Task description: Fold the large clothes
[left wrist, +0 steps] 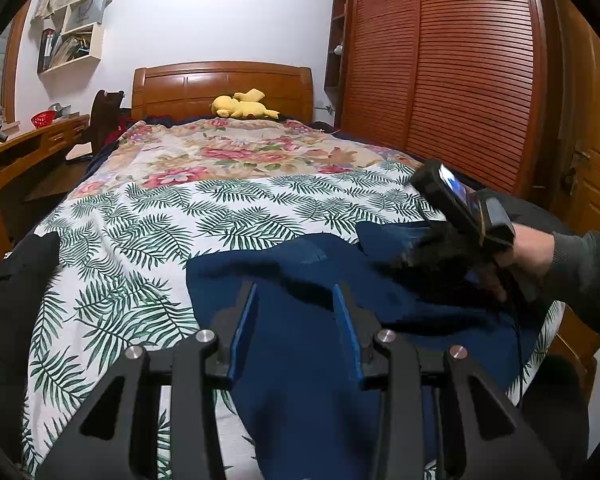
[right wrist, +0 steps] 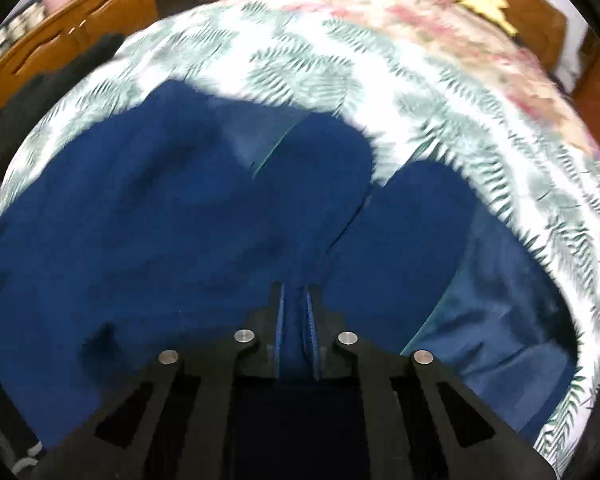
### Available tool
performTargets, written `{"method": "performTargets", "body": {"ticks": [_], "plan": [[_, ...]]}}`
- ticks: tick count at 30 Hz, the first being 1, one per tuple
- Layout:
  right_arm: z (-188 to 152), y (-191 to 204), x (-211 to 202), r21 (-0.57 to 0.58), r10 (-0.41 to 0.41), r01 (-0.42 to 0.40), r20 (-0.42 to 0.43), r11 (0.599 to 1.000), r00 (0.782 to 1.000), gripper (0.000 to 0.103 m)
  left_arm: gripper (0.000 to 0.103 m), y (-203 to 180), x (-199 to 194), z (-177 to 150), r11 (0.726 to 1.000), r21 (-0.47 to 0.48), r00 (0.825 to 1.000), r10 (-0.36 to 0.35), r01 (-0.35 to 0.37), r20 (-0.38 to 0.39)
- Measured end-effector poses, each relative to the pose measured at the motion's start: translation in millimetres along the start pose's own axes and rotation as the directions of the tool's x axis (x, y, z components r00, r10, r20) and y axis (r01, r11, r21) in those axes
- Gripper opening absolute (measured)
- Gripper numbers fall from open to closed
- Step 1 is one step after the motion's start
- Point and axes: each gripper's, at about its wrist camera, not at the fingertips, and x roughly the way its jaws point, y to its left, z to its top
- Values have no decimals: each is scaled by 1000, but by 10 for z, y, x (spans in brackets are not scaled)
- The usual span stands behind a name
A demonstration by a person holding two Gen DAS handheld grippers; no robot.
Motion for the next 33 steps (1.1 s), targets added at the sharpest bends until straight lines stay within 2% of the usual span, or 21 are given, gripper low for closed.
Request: {"method": "performTargets", "body": {"ticks": [3, 6, 9, 11, 14, 17, 19, 22, 27, 33], "plan": [[285, -19, -124, -9, -78, 80, 98, 997, 992, 4, 37, -13, -16, 6, 1000, -1, 1000, -7, 7, 4], [539, 14, -138, -46, -142, 151, 151, 988, 978, 4, 37, -11, -30, 9, 1000, 2, 1000, -7, 7, 4], [664, 80, -66, -89, -177, 194, 173, 977, 969, 4, 37, 0, -33, 16, 1000, 0, 1000, -8, 8, 8], [707, 68, 59, -90, -189, 204, 146, 975, 971, 4, 37, 4, -35, 23, 1000, 0, 1000, -10, 10, 9], [673, -52, 291, -58, -226, 231, 83, 971, 971, 4, 37, -1, -38, 24, 1000, 0, 1000, -12, 12, 7], [623, -198, 316, -3, -237, 238, 85, 971, 968, 7, 37, -8, -23, 32, 1000, -1, 1000, -15, 15, 3], [607, -288, 215, 26, -234, 233, 113, 972, 966, 25, 37, -24, -11, 34, 1000, -1, 1000, -21, 21, 1], [626, -462, -1, 56, -261, 256, 135, 965, 956, 36, 37, -59, 13, 38, 1000, 1, 1000, -28, 28, 1], [517, -769, -433, 116, -268, 251, 167, 961, 949, 38, 38, -160, 13, 69, 999, 11, 999, -42, 42, 8], [12, -1263, -572, 195, -306, 285, 88, 939, 948, 38, 39, -311, 27, 79, 998, 26, 998, -63, 63, 9]]}}
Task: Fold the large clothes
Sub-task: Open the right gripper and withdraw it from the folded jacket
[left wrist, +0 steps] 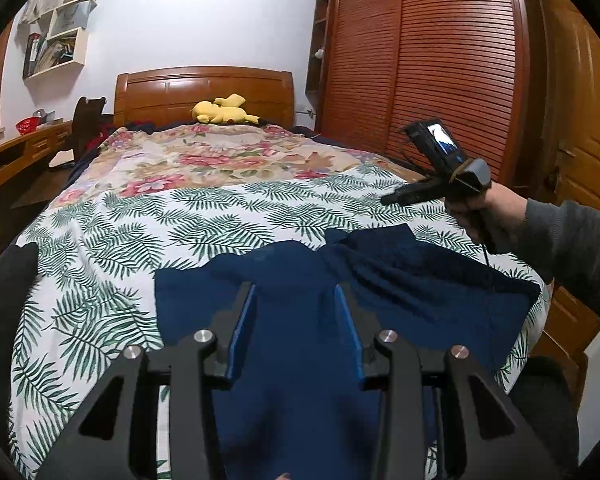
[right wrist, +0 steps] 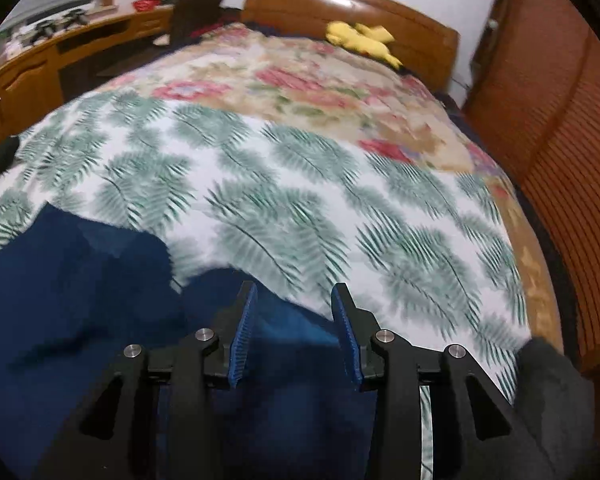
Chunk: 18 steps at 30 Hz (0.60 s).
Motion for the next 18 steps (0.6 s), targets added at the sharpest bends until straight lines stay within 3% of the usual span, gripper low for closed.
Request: {"method": "performTargets", "body": {"ticks": [9, 18], "plan": [[-553, -574, 325, 152, -6, 24, -119, 988, 993, 38, 39, -145, 126, -18, 1000, 21, 1000, -9, 10, -27], [-738, -791, 659, 274, 77, -26, -178, 962, 981, 38, 39, -199, 174, -41, 999, 33, 999, -10, 11, -42]]}}
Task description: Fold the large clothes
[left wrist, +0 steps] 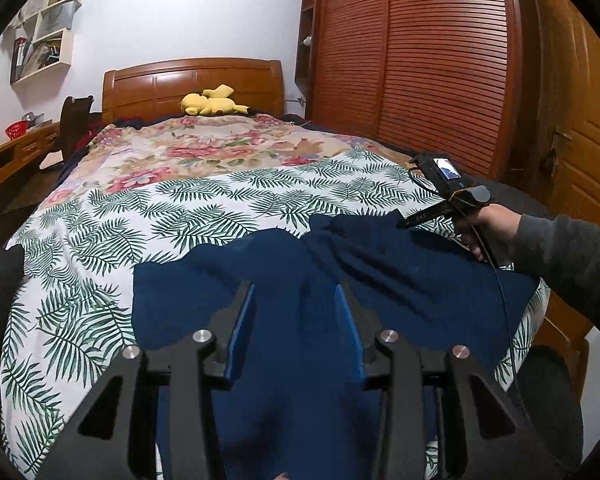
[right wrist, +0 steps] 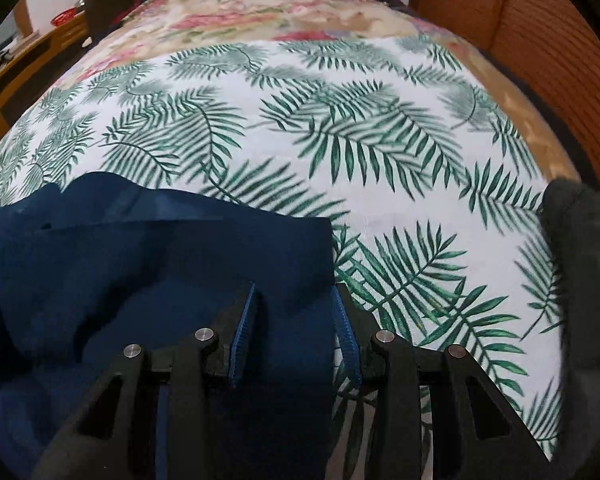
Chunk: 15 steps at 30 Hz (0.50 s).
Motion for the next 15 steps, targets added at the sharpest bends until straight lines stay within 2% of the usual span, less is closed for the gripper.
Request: {"method": "performTargets", "body": {"ticks": [6, 7, 8, 9, 10, 13, 14, 15], "plan": [[42, -91, 88, 38, 39, -39, -14, 999, 999, 38, 40, -9, 11, 9, 1000, 0, 1000, 1, -1, -3], [48, -88, 92, 35, 43, -42, -13, 999, 999, 35, 40, -15, 13, 7, 1000, 2, 1000, 1, -1, -4], [51, -76, 87, 25, 55, -55, -9, 998, 998, 28, 40, -22, 16, 6, 1000, 3, 1000, 0, 0, -5], [57, -43, 65, 2, 74, -74, 0, 997, 997, 8, 40, -31, 15, 4, 1000, 4, 1000, 0, 0, -6], [66, -3, 34, -24, 71, -70, 18, 997, 997, 3, 40, -40, 20, 2, 1000, 5, 1000, -1, 1, -8], [81, 112, -229, -97, 62, -48, 142, 994, 988, 1, 40, -50, 21, -4, 1000, 7, 1000, -1, 1, -10], [106, 95, -378, -85, 25, -7, 210, 996, 977, 1, 40, -47, 20, -5, 1000, 6, 1000, -3, 4, -11], [130, 63, -429, -65, -25, 41, 231, 997, 973, 0, 40, -49, 17, -7, 1000, 5, 1000, -6, 6, -10]]}}
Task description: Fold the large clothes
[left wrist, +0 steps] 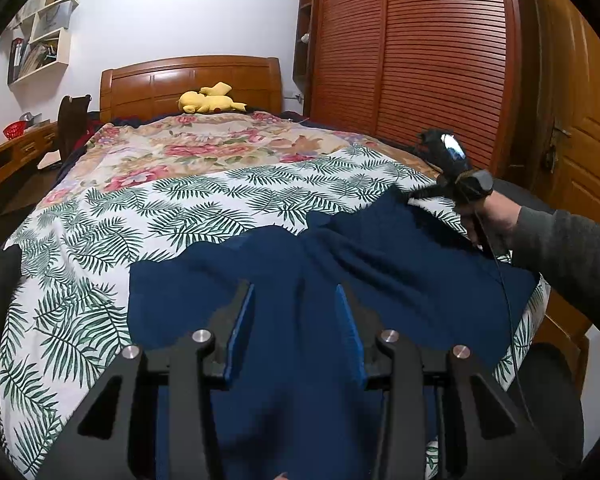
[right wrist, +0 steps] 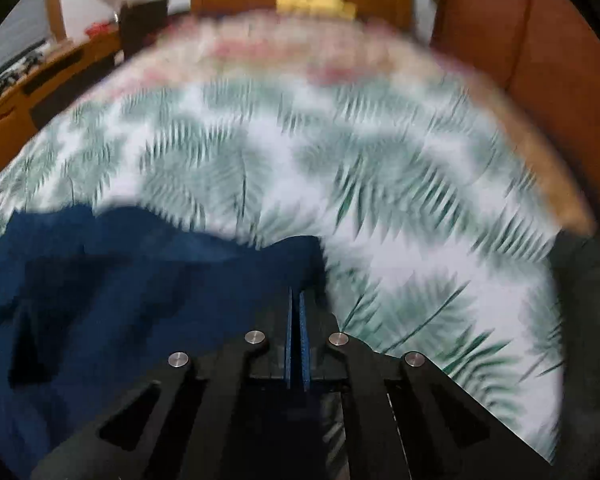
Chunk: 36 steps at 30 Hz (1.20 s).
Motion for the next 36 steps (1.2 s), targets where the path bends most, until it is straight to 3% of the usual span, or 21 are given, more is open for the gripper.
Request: {"method": "performTargets", "body": {"ticks": [1, 2, 4, 8, 10, 11, 13, 16, 21, 27, 36], "plan": [[47, -105, 3, 30, -127, 127, -12, 991, 992, 0, 40, 4, 7, 7, 1000, 0, 1000, 0, 0, -1], [63, -187, 32, 54, -154, 156, -32, 986, 987, 0, 40, 1, 10, 9, 1000, 1, 1000, 3, -3, -1], [67, -341, 95, 104, -147, 154, -73, 983, 986, 1, 40, -6, 10, 8, 1000, 1, 1000, 3, -3, -1], [38, -279, 70, 74, -157, 164, -91, 984, 983, 1, 40, -36, 9, -7, 1000, 5, 1000, 5, -5, -5], [54, -233, 4, 61, -157, 163, -93, 985, 983, 8, 40, -63, 1, -11, 1000, 8, 1000, 4, -4, -5], [46, -211, -48, 51, -155, 159, -85, 986, 984, 11, 40, -73, -5, -8, 1000, 10, 1000, 3, -3, -4], [17, -165, -227, 21, -124, 125, -60, 992, 990, 32, 40, -117, -24, -10, 1000, 16, 1000, 2, -2, 1], [-86, -78, -492, -8, -61, 61, -28, 998, 998, 42, 41, -194, -45, -27, 1000, 21, 1000, -1, 1, 2], [-560, 153, -961, -84, 38, -40, -20, 996, 999, 44, 41, -363, -53, -128, 999, 41, 1000, 12, -11, -24], [-1206, 277, -1288, -95, 124, -127, -37, 987, 992, 44, 41, -603, -47, -221, 999, 48, 997, 0, 3, -72], [-1641, 205, -1617, -109, 130, -131, -16, 985, 991, 45, 42, -986, 36, -338, 997, 74, 989, -2, 13, -148]]}}
